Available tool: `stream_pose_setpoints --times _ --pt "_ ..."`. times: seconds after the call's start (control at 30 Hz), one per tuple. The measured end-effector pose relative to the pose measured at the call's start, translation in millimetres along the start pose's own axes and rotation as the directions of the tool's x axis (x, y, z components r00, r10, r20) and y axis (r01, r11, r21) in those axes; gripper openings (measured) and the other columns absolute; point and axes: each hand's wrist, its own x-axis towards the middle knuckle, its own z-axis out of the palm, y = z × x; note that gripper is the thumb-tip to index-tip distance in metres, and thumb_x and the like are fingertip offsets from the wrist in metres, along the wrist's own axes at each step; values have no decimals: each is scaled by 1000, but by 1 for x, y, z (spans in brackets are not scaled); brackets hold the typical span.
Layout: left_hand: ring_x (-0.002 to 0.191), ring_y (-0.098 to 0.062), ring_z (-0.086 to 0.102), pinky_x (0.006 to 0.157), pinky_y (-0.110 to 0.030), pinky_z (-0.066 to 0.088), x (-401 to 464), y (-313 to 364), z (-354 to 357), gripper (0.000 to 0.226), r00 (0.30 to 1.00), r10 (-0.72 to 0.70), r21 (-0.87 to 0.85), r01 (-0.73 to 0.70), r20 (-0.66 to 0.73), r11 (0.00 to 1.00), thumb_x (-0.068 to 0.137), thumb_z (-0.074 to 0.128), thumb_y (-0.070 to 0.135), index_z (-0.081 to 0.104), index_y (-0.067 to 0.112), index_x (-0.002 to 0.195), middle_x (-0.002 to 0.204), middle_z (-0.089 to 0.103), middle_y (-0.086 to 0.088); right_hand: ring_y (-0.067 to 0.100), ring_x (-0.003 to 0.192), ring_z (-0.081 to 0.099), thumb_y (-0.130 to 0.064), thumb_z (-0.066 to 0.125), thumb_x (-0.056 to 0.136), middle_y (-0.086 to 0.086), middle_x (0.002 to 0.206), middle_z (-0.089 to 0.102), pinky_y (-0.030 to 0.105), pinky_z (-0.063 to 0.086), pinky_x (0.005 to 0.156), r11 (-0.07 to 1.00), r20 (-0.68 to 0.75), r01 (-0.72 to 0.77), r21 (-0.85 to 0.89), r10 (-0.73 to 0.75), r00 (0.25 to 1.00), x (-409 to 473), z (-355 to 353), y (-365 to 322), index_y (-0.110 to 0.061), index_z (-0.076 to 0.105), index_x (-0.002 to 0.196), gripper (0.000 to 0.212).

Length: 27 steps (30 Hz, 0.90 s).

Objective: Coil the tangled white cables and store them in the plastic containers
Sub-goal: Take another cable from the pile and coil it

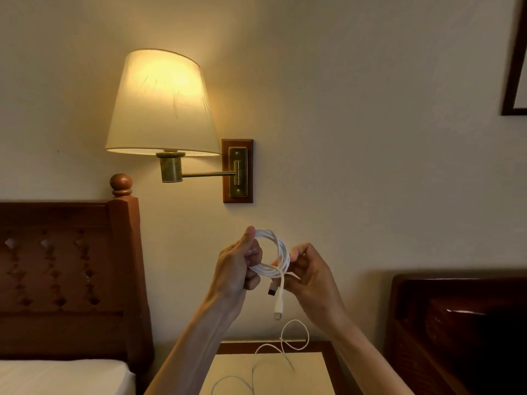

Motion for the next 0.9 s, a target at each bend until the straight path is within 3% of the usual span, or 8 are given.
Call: stream_pose_setpoints --times 0.13,0.23,0.4,0.5,0.57,0.63,0.77,0.9 --pt "42 -8 27 39 -22 21 0 -9 -1 41 998 -1 -7 1 -60 1000 98 46 39 41 17 64 55 32 5 20 99 68 8 69 81 0 106 68 35 58 80 993 -77 12 -121 -21 997 -10 4 10 -19 57 104 36" --pt "44 -9 34 44 -26 26 2 -11 -3 42 995 16 64 -10 -97 998 98 45 43 47 16 65 54 39 5 11 128 51 -11 76 78 -11 136 53 22 49 97 841 -20 300 -450 -345 938 -14 2 6 -41 66 113 47" --pt "48 -11 35 49 -30 27 0 -15 -4 41 993 16 97 -4 -121 995 96 46 45 50 17 66 56 40 4 22 96 68 -19 68 86 1 107 69 31 56 75 782 -6 515 -352 -552 834 -19 3 -4 -14 77 93 12" --pt "44 -10 32 44 -27 24 -3 -16 -2 42 996 35 89 -28 -81 996 97 45 43 47 17 64 54 38 5 22 81 72 -12 68 81 6 85 75 28 59 71 985 -317 166 52 -142 938 -16 8 -13 -11 73 93 13" --pt "43 -9 27 41 -25 21 -5 -17 2 45 998 50 69 -48 -37 996 97 44 41 42 18 59 53 34 5 20 77 72 -6 65 83 10 83 74 26 59 67 915 -419 -67 399 246 874 -12 6 -11 -12 66 100 18" --pt "44 -9 23 42 -26 17 -5 -19 3 46 998 62 73 -61 -2 995 97 44 39 40 18 57 54 31 5 20 76 71 -5 64 87 14 86 73 26 58 64 831 -372 -199 520 430 823 -6 2 -7 -7 67 99 13" --pt "45 -10 20 44 -29 13 -6 -23 -1 45 996 73 83 -76 42 994 95 45 40 38 19 56 56 27 4 21 77 70 -5 64 89 15 87 74 26 57 66 859 -211 -446 251 498 841 6 -10 -12 -4 75 91 11" --pt "47 -10 16 44 -28 11 -6 -24 -5 42 998 46 22 -47 36 999 95 44 39 35 19 59 57 24 4 23 86 71 -7 60 91 12 92 75 28 57 76 888 9 -459 -18 459 888 16 -24 -23 -8 76 94 16"
